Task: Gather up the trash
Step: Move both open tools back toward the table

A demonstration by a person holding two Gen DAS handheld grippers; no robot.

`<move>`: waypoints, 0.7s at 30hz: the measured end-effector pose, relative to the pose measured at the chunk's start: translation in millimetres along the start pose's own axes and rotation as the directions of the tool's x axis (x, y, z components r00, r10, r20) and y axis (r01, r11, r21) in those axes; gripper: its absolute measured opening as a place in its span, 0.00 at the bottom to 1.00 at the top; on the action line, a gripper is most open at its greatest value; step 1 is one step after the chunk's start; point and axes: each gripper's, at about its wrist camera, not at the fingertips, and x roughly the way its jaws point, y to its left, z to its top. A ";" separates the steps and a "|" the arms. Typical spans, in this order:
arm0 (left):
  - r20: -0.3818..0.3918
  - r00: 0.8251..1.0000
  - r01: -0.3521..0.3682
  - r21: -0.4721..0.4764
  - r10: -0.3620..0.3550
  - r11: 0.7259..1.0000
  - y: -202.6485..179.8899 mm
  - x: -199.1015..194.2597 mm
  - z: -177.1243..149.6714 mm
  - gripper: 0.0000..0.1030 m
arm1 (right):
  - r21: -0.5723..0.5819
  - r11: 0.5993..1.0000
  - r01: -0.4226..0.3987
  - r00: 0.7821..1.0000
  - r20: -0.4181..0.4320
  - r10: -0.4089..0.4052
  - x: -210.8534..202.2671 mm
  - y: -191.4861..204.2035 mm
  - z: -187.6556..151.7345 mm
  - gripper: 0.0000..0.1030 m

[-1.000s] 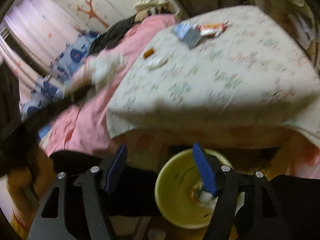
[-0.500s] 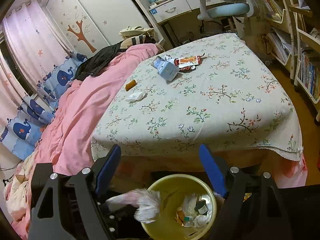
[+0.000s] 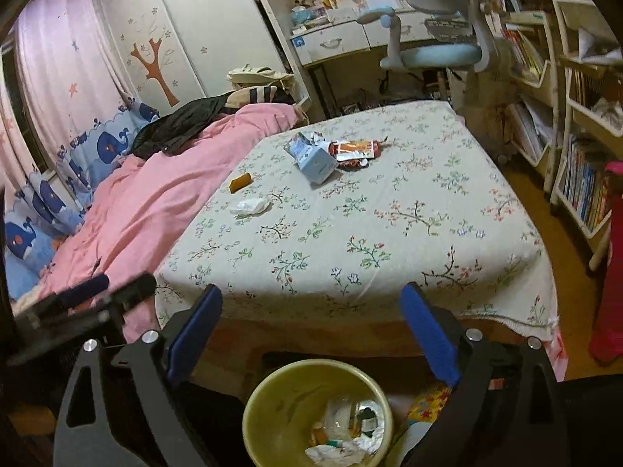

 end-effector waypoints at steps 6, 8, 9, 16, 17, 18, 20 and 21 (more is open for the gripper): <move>0.050 0.998 -0.036 -0.020 0.037 0.999 -1.1 -5.7 11.6 0.83 | -0.024 1.000 0.018 1.000 0.015 -0.018 -1.3 2.8 0.3 0.89; 0.064 0.997 -0.041 -0.024 0.043 0.999 -1.3 -8.6 12.6 0.84 | -0.027 0.999 0.028 0.999 0.021 -0.027 -2.2 2.7 0.6 0.89; 0.070 0.997 -0.042 -0.027 0.044 0.999 -2.5 -9.7 14.0 0.85 | -0.030 0.999 0.032 0.999 0.024 -0.031 -2.5 3.1 0.9 0.89; 0.126 0.990 -0.058 -0.039 0.062 0.998 -8.5 -18.2 21.3 0.87 | -0.068 0.994 0.090 0.994 0.073 -0.085 -8.2 8.1 3.1 0.92; 0.132 0.989 -0.059 -0.042 0.064 0.997 -9.0 -19.0 22.1 0.88 | -0.070 0.993 0.094 0.993 0.076 -0.089 -8.3 8.0 3.4 0.93; 0.139 0.988 -0.059 -0.047 0.065 0.997 -9.6 -19.6 23.3 0.89 | -0.069 0.993 0.096 0.993 0.078 -0.091 -8.3 7.5 3.8 0.93; 0.143 0.988 -0.056 -0.051 0.063 0.997 -10.2 -19.6 24.8 0.89 | -0.064 0.993 0.098 0.992 0.080 -0.093 -8.3 6.7 4.2 0.93; 0.144 0.988 -0.054 -0.052 0.061 0.997 -10.3 -19.7 25.1 0.89 | -0.061 0.993 0.101 0.992 0.082 -0.095 -8.4 6.2 4.7 0.93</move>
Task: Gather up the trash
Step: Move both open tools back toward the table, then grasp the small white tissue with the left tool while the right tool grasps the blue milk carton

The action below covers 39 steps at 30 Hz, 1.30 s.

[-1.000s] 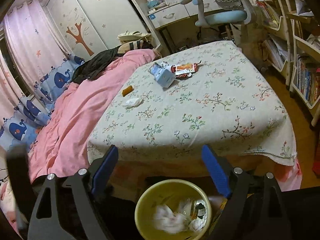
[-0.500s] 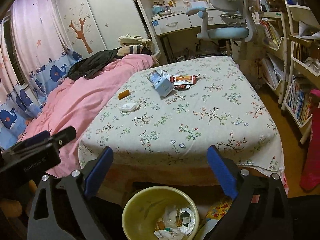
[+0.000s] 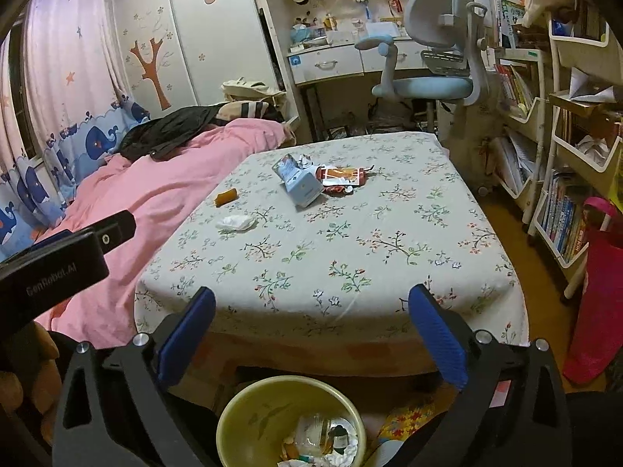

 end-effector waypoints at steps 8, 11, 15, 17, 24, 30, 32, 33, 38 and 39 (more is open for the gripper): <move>-0.006 1.000 0.014 0.005 -0.014 1.000 -4.1 4.3 -0.1 0.91 | 0.013 1.000 0.019 1.000 0.011 -0.019 0.2 -2.8 1.8 0.93; -0.008 1.000 0.020 0.010 -0.020 1.000 -6.1 5.1 -0.9 0.91 | 0.011 1.000 0.020 1.000 0.011 -0.020 0.3 -2.3 1.6 0.93; -0.005 1.000 0.030 0.013 -0.030 0.999 -7.2 4.8 -0.5 0.91 | 0.012 1.000 0.021 1.000 0.010 -0.021 0.6 -2.1 1.6 0.93; 0.000 0.999 0.032 0.012 -0.032 0.999 -6.7 4.3 0.5 0.92 | 0.011 1.000 0.019 1.000 0.012 -0.019 0.3 -2.4 1.7 0.93; 0.008 0.999 0.033 -0.001 -0.033 0.999 -3.1 4.9 3.2 0.92 | 0.006 1.000 0.021 1.000 0.015 -0.021 -0.6 -1.6 1.8 0.93; 0.002 0.999 0.047 -0.005 -0.047 0.999 0.5 9.6 4.3 0.93 | 0.002 1.000 0.025 1.000 0.019 -0.025 -1.9 -0.7 2.9 0.93; 0.002 0.999 0.053 -0.017 -0.053 0.998 7.1 14.0 7.0 0.93 | -0.012 0.999 0.034 0.999 0.023 -0.034 -3.1 -0.6 8.2 0.93; 0.000 0.998 0.061 -0.022 -0.061 0.998 9.9 16.2 8.2 0.93 | -0.024 0.999 0.036 0.999 0.030 -0.035 -4.2 0.0 13.2 0.93; -0.027 0.992 0.127 0.032 -0.127 0.991 21.5 52.6 16.7 0.93 | -0.083 0.996 0.043 0.998 0.055 -0.038 2.8 -4.3 44.6 0.93; -0.040 0.990 0.135 0.037 -0.133 0.990 22.4 61.3 18.4 0.93 | -0.094 0.995 0.046 0.998 0.055 -0.041 8.2 -7.0 54.3 0.93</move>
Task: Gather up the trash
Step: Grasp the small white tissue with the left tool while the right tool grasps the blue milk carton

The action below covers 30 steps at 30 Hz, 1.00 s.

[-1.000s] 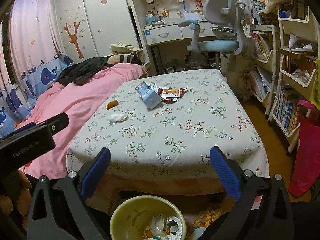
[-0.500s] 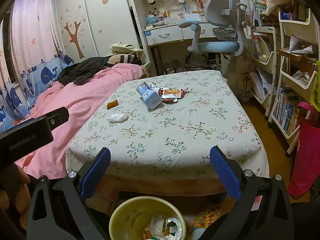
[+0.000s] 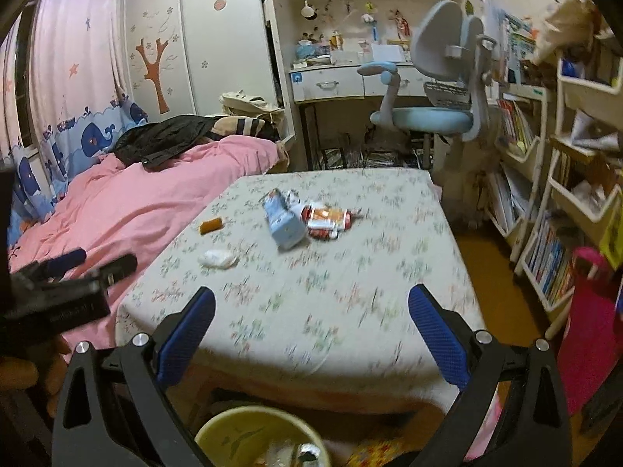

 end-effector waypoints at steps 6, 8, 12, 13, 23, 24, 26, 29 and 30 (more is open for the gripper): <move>-0.071 0.996 0.065 0.038 -0.062 0.997 7.3 65.3 18.6 0.93 | -0.087 0.996 -0.031 0.997 -0.069 0.025 50.7 -9.6 39.4 0.93; -0.088 0.994 0.073 0.063 -0.067 0.995 4.7 84.9 23.4 0.92 | -0.106 0.994 -0.036 0.995 -0.095 0.026 67.5 -10.8 45.9 0.93; -0.148 0.983 0.111 0.030 -0.105 0.993 4.2 130.2 33.3 0.92 | -0.092 0.995 -0.026 0.991 -0.133 0.013 97.0 -20.3 52.2 0.93; -0.162 0.981 0.114 0.026 -0.109 0.993 3.2 138.6 34.5 0.92 | -0.073 0.997 -0.032 0.989 -0.147 0.021 103.8 -23.6 51.7 0.93; -0.286 0.948 0.164 0.050 -0.143 0.985 -15.9 206.4 39.9 0.68 | -0.065 0.997 -0.032 0.971 -0.237 0.016 149.6 -33.6 52.7 0.93; -0.304 0.941 0.170 0.044 -0.149 0.984 -16.8 211.9 38.9 0.63 | -0.062 0.997 -0.046 0.971 -0.238 0.030 152.4 -33.0 53.1 0.93; -0.339 0.925 0.192 0.034 -0.170 0.981 -17.8 221.6 37.4 0.46 | -0.068 0.995 -0.079 0.970 -0.236 0.061 156.1 -28.2 54.5 0.93; -0.357 0.905 0.249 0.004 -0.231 0.968 -15.6 222.5 42.2 0.28 | -0.085 0.991 -0.105 0.967 -0.240 0.082 164.1 -18.5 55.4 0.93; -0.348 0.902 0.261 -0.028 -0.255 0.965 -11.5 220.1 45.8 0.28 | -0.089 0.990 -0.112 0.966 -0.242 0.088 166.3 -15.4 55.6 0.93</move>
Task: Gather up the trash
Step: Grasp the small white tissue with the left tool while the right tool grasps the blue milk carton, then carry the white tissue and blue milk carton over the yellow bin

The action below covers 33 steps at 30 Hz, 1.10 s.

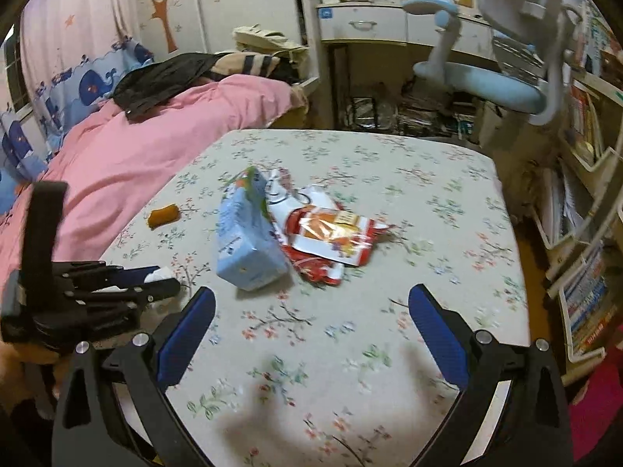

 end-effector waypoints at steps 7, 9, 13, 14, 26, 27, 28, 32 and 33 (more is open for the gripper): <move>0.075 0.997 0.012 -0.116 -0.004 0.993 26.5 -33.3 15.4 0.28 | -0.027 1.000 -0.015 1.000 0.000 0.015 18.1 15.7 8.8 0.93; 0.078 0.997 0.011 -0.139 0.000 0.990 33.6 -37.0 16.9 0.28 | -0.035 0.999 -0.015 1.000 -0.004 0.015 24.1 20.7 10.9 0.93; 0.085 0.996 -0.001 -0.147 0.013 0.989 35.7 -44.3 18.1 0.28 | -0.081 0.997 -0.003 1.000 0.002 0.003 34.2 34.9 15.2 0.93; 0.094 0.995 -0.009 -0.142 0.022 0.990 34.3 -46.6 19.3 0.28 | -0.090 0.996 -0.001 1.000 0.006 0.001 35.6 37.4 16.3 0.93; 0.147 0.987 -0.042 -0.141 0.063 0.989 40.4 -70.9 25.9 0.30 | -0.204 0.976 0.078 0.992 -0.084 -0.097 95.0 62.7 32.9 0.42; 0.146 0.987 -0.042 -0.143 0.063 0.989 41.8 -71.3 26.3 0.30 | -0.199 0.977 0.078 0.992 -0.085 -0.097 96.8 60.7 33.0 0.41; 0.146 0.987 -0.042 -0.144 0.063 0.989 42.0 -70.9 26.8 0.30 | -0.180 0.982 0.051 0.993 -0.095 -0.069 95.8 57.5 34.6 0.38; 0.164 0.985 -0.031 -0.156 0.057 0.987 45.5 -75.2 27.0 0.30 | -0.016 0.993 -0.115 0.992 -0.054 0.114 65.5 38.8 47.1 0.37; 0.168 0.984 -0.029 -0.158 0.056 0.987 46.1 -76.6 26.5 0.30 | 0.025 0.989 -0.147 0.988 -0.037 0.148 57.4 34.6 48.3 0.35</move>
